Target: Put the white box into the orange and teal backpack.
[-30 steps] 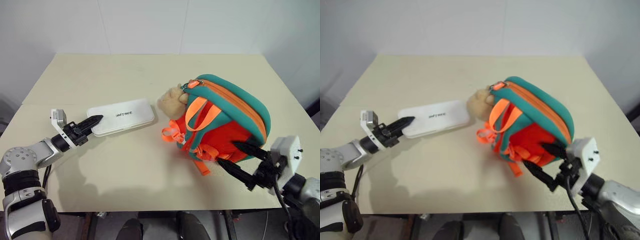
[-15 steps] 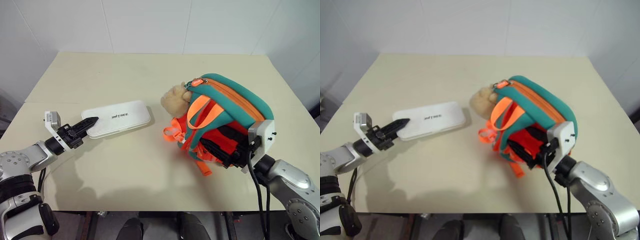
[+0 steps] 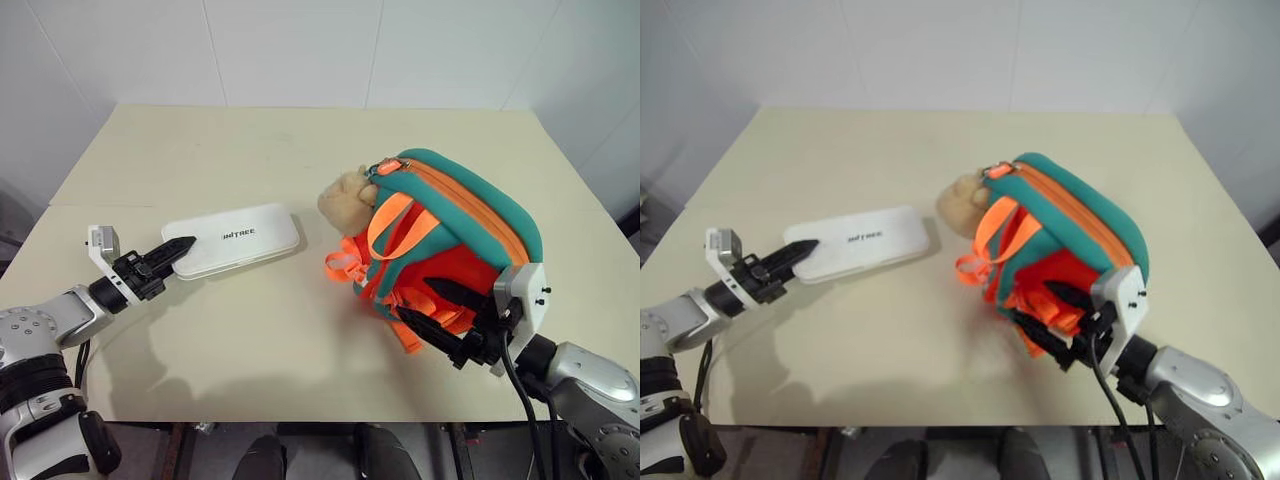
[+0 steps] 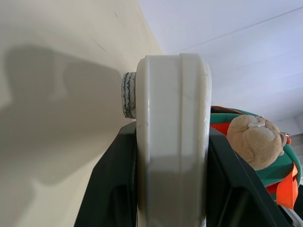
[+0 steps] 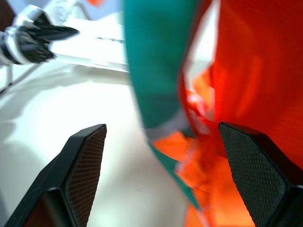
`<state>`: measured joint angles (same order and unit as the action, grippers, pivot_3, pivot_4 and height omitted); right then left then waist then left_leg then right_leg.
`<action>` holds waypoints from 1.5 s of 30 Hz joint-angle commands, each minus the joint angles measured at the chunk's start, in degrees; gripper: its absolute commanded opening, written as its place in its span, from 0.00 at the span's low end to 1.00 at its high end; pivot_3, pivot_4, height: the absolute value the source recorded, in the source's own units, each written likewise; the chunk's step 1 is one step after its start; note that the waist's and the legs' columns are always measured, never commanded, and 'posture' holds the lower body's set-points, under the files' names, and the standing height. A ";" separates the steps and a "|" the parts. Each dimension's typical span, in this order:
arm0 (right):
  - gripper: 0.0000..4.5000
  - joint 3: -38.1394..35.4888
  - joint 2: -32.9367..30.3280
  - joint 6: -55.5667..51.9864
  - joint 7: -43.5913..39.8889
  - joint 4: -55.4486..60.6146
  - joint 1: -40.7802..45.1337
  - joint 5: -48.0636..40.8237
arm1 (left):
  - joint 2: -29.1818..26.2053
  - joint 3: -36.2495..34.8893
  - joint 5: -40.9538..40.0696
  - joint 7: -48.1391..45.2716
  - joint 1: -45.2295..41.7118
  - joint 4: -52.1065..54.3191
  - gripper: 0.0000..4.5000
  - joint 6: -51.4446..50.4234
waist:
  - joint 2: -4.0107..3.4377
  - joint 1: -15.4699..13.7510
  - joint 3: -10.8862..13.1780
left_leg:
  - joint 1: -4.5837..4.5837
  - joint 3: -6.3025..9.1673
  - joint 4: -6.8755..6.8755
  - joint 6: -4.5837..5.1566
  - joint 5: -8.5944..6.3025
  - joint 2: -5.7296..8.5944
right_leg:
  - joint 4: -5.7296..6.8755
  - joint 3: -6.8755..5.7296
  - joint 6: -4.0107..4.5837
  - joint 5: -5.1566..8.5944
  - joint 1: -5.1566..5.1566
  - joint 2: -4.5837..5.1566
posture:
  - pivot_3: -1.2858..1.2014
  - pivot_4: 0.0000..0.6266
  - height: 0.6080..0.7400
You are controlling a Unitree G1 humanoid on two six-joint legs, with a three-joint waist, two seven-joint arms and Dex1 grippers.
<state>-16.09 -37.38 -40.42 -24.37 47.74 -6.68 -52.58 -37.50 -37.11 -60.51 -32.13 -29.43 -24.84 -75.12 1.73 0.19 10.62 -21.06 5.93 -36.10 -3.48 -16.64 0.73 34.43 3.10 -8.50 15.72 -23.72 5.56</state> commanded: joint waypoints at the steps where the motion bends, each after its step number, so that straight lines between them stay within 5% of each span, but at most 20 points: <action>1: 1.00 2.18 2.61 0.38 5.41 2.10 2.78 0.36 | -0.23 -0.90 -1.31 -0.57 -1.36 1.57 0.29 -0.05 | 0.01 0.03 -0.01 | 0.00 0.00 -0.02 0.00 0.00 0.01 | -0.01 0.00 0.01 -0.01 0.00 0.01 | 0.52 0.24 1.00; 23: 1.00 15.58 15.73 2.47 15.08 -6.51 16.70 14.08 | 0.28 -2.17 -2.09 0.36 0.19 3.67 0.29 -1.10 | 0.00 0.17 0.00 | 0.00 0.00 0.04 -0.03 0.01 -0.02 | -0.01 -0.01 0.04 -0.03 -0.04 0.00 | 0.52 0.24 1.00; 29: 1.00 16.86 15.20 1.92 13.88 -5.97 17.29 17.03 | 0.79 -3.16 -2.81 1.21 1.24 5.24 0.29 -1.53 | 0.00 0.11 0.00 | -0.02 0.00 0.05 -0.03 0.01 -0.02 | -0.02 -0.01 0.04 -0.03 -0.07 -0.01 | 0.52 0.24 1.00; 45: 1.00 21.83 22.18 -7.42 27.58 -1.38 22.03 25.58 | 1.69 -4.65 -4.33 3.91 2.10 7.26 0.29 -3.16 | 0.00 0.14 0.00 | -0.06 0.00 0.09 -0.04 0.02 -0.03 | -0.02 0.00 0.07 -0.02 -0.15 -0.01 | 0.52 0.24 1.00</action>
<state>5.57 -15.85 -47.88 2.29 45.38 14.39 -28.46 -36.00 -40.17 -62.52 -28.07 -27.30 -19.94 -78.15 1.73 0.33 10.62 -21.12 5.93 -36.02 -3.52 -16.62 0.70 34.41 3.09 -8.44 15.70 -23.87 5.55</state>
